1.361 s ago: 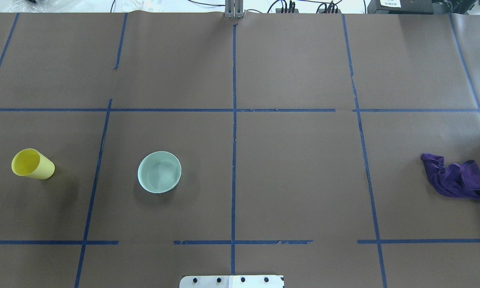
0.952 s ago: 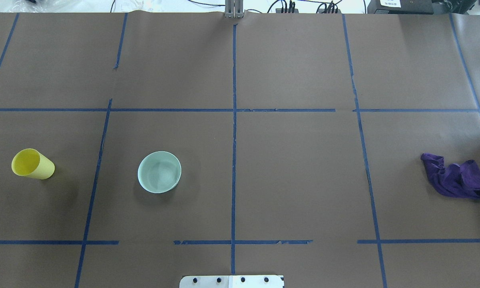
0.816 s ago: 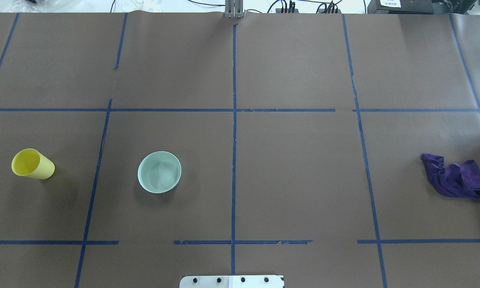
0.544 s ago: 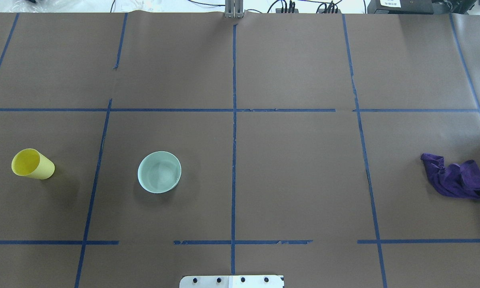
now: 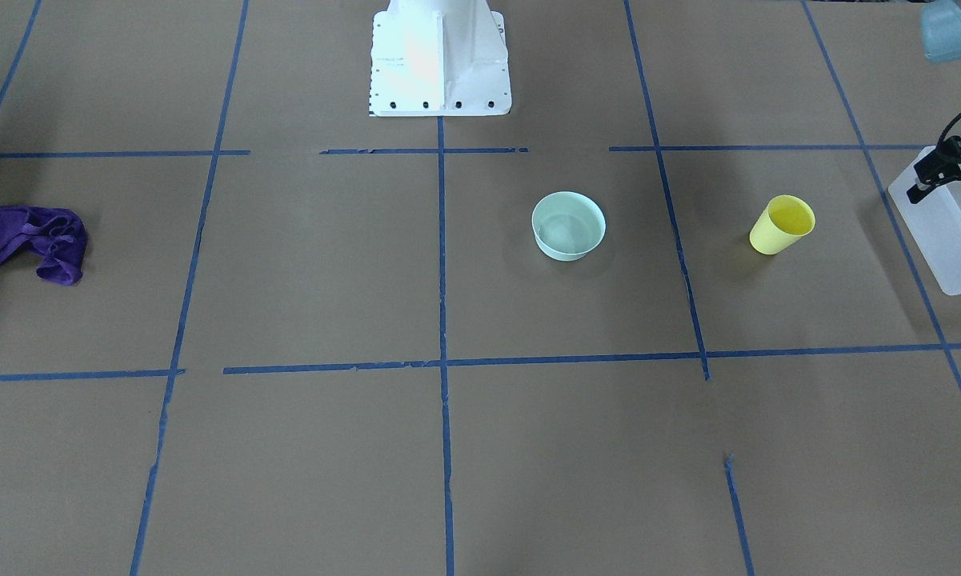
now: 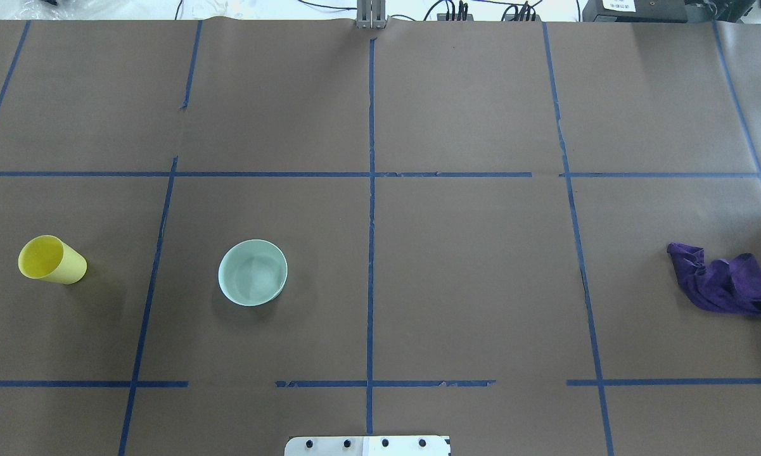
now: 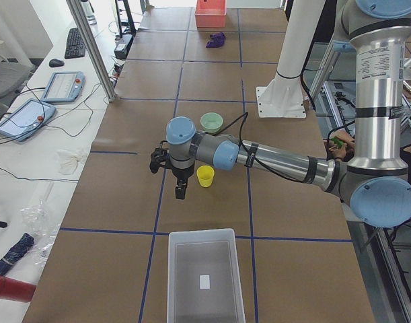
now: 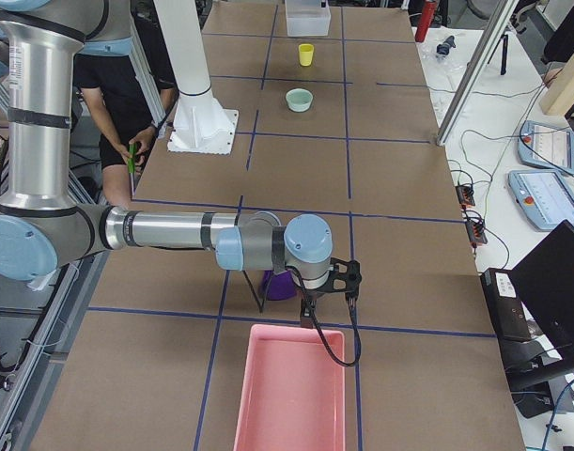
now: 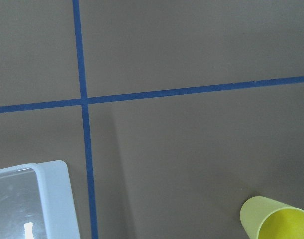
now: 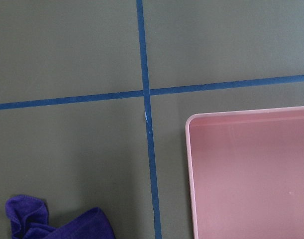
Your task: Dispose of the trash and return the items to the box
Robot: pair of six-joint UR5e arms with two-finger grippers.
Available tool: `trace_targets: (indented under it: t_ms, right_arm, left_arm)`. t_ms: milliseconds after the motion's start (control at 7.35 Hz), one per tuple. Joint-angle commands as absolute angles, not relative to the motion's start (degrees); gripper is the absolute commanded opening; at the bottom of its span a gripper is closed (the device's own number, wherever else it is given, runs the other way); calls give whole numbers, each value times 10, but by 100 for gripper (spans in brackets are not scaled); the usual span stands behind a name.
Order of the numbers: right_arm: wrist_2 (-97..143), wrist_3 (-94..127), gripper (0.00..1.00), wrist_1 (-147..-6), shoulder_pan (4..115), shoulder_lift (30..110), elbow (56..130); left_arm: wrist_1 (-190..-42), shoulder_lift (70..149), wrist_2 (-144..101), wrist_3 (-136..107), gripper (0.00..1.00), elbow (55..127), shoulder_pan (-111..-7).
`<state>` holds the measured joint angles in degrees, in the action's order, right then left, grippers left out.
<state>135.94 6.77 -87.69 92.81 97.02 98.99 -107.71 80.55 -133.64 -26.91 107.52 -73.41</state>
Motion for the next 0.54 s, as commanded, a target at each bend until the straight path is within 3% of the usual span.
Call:
trace_targets:
  t_ms: [0, 408]
  right_arm:
    - [1360, 67, 100, -875, 928, 969, 991]
    - [1359, 66, 100, -875, 927, 966, 992]
  left_arm:
    - [-1229, 765, -1331, -445, 100, 1073, -646]
    - [-1269, 765, -1264, -537, 100, 1057, -563]
